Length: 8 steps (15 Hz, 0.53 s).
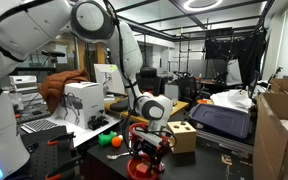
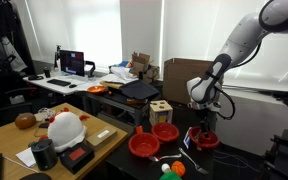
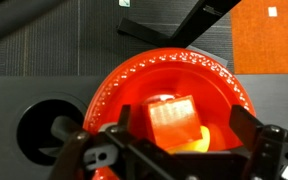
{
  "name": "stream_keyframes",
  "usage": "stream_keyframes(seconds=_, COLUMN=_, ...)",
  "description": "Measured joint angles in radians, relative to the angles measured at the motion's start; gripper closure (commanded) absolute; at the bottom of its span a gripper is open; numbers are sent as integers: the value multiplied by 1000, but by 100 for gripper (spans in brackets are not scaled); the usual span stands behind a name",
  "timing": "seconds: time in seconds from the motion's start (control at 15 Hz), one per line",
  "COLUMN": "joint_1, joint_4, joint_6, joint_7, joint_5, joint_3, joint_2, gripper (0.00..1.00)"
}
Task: Move the red block to the red bowl on the left.
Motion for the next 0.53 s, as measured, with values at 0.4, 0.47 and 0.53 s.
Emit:
stream_keyframes(seconds=0.4, joint_1=-1, joint_4=0, joint_6=0, joint_7=0, joint_5=3, joint_3=13, joint_2=-6, gripper=0)
stream_keyframes(seconds=0.47, joint_1=-1, joint_4=0, joint_6=0, joint_7=0, joint_5=3, joint_3=14, joint_2=-7, gripper=0)
stream_keyframes(seconds=0.53, joint_1=-1, joint_4=0, joint_6=0, joint_7=0, joint_5=3, joint_3=15, joint_2=-7, gripper=0)
